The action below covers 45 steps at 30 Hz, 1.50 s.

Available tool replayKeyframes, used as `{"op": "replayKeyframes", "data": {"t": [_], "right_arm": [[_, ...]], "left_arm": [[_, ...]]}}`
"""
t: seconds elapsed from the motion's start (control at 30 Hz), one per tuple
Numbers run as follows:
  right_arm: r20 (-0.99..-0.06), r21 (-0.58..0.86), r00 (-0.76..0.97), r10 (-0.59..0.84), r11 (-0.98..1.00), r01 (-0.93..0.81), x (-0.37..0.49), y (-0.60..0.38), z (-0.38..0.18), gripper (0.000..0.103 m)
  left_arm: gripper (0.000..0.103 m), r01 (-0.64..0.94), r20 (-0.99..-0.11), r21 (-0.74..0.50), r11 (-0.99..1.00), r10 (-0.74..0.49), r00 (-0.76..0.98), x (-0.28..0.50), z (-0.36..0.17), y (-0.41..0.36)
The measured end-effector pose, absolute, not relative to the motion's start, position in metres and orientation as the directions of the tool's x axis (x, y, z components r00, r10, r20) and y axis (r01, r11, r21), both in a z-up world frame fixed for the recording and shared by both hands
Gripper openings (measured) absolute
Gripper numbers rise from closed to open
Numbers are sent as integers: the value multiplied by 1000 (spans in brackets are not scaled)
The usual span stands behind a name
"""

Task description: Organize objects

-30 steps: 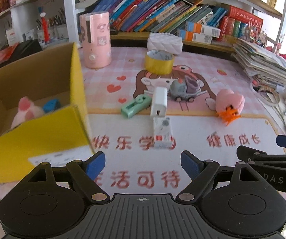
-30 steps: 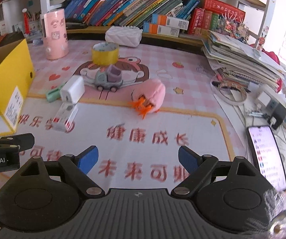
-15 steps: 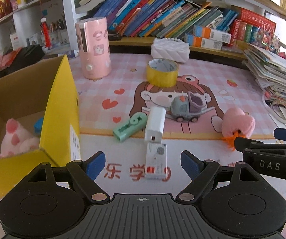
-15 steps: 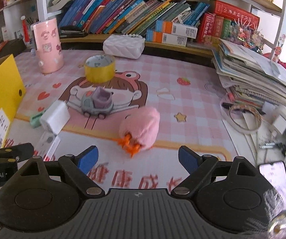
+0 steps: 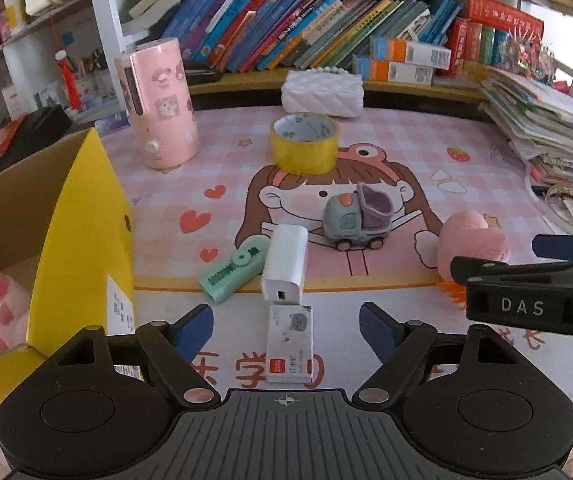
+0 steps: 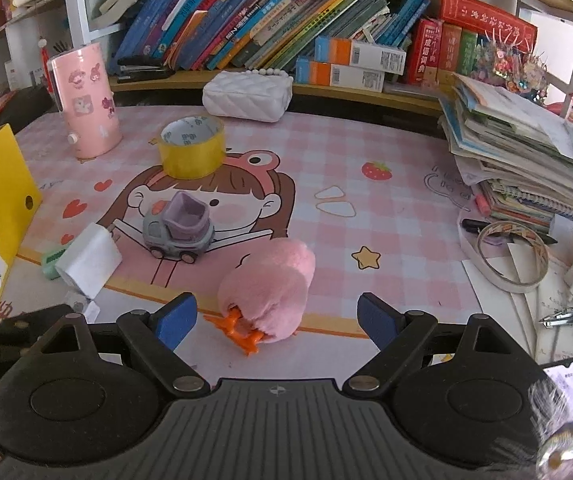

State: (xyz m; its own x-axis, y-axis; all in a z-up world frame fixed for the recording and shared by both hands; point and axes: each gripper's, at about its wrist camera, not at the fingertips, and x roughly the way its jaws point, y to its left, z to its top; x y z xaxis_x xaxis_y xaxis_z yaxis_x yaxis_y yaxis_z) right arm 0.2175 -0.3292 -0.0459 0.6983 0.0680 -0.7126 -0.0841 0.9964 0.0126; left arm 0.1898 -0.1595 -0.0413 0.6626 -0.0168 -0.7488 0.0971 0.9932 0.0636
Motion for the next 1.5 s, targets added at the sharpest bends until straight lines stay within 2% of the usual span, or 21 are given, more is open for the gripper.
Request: {"op": "replayKeyframes", "data": {"t": [0.3,0.47,0.53,0.67,0.7,0.73,0.77,0.83,0.87,1.5], "right_arm": [[-735,53,671,100,994,-91,236,-333,-55,87],[-738,52,665,115,992,-113,244,-328,-56,87],[-743,51,659,113,992,-113,247,-327,-58,87],[-753,50,648,111,992,-113,251,-326,-62,84],[-755,48,646,108,993,-109,251,-327,-62,83],[-760,47,641,106,993,-108,252,-327,-63,77],[-766,49,634,107,993,-108,253,-328,-65,66],[-781,68,612,125,991,-116,254,-329,-68,50],[-783,84,606,138,990,-116,253,-330,-69,47],[-739,93,653,167,985,-147,206,-317,-43,46]], "left_arm": [[58,104,-815,92,990,15,579,205,-69,-165],[54,98,-829,82,992,14,559,208,-78,-164],[48,99,-830,64,993,-2,558,209,-77,-164],[29,101,-830,22,995,-38,557,208,-76,-161],[28,102,-830,17,995,-43,556,209,-76,-160],[28,100,-830,10,995,-47,555,209,-76,-159],[28,100,-831,7,995,-50,554,209,-76,-160],[28,102,-834,-3,995,-58,549,209,-75,-159],[28,103,-837,-14,995,-68,543,209,-74,-159],[28,126,-744,-122,985,-175,645,179,-40,-140]]}}
